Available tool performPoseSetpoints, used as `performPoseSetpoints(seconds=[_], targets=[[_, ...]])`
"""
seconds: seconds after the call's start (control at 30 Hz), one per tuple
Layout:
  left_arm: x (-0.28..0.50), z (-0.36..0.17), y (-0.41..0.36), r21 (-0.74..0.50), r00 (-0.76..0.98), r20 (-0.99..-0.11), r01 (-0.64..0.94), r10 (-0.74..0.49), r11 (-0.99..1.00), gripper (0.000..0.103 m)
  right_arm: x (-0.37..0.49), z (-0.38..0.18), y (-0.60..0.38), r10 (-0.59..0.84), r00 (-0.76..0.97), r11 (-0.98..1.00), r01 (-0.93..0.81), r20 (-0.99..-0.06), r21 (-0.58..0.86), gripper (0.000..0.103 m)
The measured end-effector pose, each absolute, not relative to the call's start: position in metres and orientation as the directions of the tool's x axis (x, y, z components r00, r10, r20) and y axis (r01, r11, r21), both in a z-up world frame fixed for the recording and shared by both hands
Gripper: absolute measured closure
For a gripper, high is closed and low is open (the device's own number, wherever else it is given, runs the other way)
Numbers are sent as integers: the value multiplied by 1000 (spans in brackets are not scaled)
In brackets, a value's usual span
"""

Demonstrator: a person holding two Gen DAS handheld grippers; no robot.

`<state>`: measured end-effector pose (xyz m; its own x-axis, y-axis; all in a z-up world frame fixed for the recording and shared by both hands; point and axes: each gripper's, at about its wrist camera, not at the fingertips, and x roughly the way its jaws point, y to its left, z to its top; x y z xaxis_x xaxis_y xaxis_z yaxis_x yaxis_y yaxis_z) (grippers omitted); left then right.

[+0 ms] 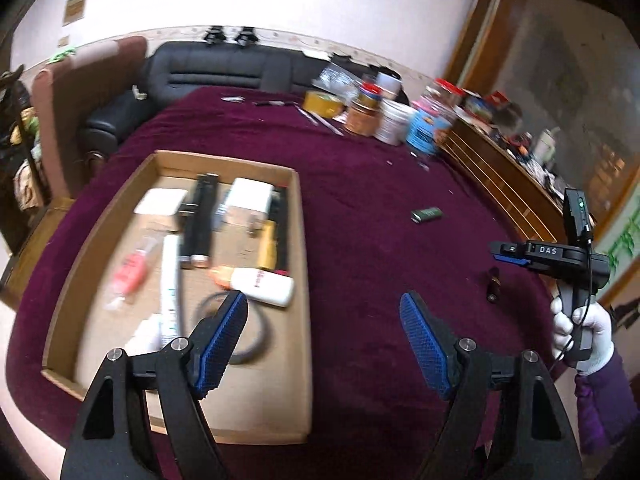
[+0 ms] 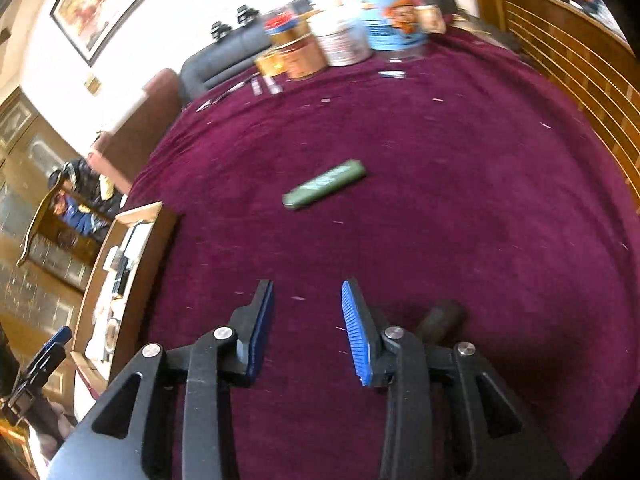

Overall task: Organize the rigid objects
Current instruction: 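Move both grippers back over the remaining objects on the table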

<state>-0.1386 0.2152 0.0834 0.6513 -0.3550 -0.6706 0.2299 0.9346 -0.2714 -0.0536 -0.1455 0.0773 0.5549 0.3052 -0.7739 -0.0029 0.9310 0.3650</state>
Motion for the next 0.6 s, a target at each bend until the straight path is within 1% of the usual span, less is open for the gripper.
performPoseSetpoints(seconds=[0.2, 0.37, 0.53, 0.6], targets=[[-128, 78, 175, -257, 604, -710, 256, -362, 932, 29, -75, 64, -174, 223, 551, 950, 62, -804, 306, 71], [-110, 72, 141, -253, 558, -742, 278, -370, 927, 29, -73, 46, -172, 268, 525, 937, 53, -808, 345, 71], [-89, 76, 92, -162, 543, -770, 342, -335, 926, 30, -63, 38, -167, 252, 523, 944, 51, -814, 326, 71], [-81, 79, 76, -146, 538, -774, 362, -334, 921, 30, -60, 39, -164, 228, 530, 954, 47, -817, 297, 71]])
